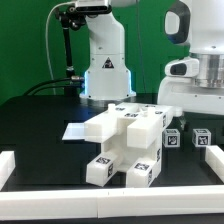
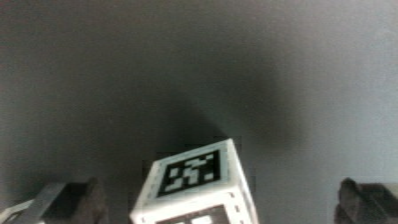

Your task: Assemble chair

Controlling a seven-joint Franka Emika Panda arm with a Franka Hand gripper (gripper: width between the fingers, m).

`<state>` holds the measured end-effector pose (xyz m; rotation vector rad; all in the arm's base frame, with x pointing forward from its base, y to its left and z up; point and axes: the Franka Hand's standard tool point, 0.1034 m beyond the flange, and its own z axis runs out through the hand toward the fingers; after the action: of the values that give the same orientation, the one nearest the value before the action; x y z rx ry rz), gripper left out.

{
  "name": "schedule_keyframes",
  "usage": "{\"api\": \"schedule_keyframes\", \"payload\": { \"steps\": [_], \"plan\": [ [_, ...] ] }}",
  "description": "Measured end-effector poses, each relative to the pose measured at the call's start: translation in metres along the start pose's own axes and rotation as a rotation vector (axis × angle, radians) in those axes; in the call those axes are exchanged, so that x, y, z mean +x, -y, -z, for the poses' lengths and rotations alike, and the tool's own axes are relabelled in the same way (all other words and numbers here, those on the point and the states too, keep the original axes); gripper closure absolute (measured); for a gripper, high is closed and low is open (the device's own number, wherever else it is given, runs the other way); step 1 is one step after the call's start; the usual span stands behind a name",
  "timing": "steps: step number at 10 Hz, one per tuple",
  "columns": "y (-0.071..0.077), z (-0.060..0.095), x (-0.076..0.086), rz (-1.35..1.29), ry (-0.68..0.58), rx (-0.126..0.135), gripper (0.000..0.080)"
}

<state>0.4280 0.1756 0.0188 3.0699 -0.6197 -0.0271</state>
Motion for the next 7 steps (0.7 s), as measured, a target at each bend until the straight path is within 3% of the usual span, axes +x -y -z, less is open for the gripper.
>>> {"api": "schedule_keyframes", "payload": {
  "steps": [5,7],
  "plan": [
    [0.0073,-0.0024,-0.0014,0.014,-0.003,-0.001,0.015],
    [0.0071,-0.0024,-0.0012,0.013,-0.003,-0.001,0.038]
  ]
}}
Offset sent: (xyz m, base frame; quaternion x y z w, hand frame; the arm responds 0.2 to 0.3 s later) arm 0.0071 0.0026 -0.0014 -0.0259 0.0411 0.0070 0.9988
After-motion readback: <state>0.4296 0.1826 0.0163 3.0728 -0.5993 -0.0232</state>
